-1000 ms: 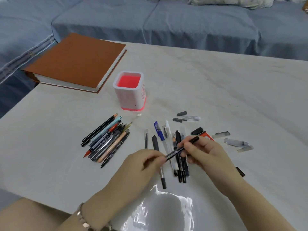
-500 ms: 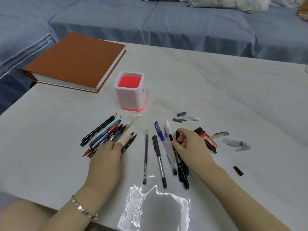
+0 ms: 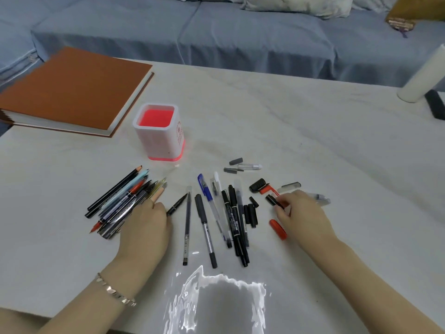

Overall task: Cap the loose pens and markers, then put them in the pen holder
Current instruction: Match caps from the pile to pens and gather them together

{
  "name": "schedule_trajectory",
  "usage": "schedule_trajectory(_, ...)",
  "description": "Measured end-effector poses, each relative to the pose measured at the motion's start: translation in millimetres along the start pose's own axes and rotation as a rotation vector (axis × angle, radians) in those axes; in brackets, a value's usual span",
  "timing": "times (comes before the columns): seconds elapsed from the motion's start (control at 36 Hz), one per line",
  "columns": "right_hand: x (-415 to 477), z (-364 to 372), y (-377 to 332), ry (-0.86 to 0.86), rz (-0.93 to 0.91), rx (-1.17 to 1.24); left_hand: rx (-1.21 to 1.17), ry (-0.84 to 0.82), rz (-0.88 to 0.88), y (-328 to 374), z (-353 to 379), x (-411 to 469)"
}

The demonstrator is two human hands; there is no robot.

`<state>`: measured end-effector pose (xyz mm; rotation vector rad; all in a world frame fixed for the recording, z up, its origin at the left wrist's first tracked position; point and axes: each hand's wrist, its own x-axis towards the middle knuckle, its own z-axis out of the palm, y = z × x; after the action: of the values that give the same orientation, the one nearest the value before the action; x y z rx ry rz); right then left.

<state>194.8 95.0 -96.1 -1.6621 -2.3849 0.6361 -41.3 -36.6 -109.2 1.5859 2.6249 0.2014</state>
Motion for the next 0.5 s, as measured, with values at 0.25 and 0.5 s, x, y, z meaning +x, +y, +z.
schedule_trajectory(0.25,11,12,-13,0.039,0.0,-0.17,-0.564,-0.05,-0.083,27,-38,-8)
schedule_trajectory(0.5,-18,-23,-35,0.056,0.002,0.681,-0.808,-0.088,0.091,51,-56,-15)
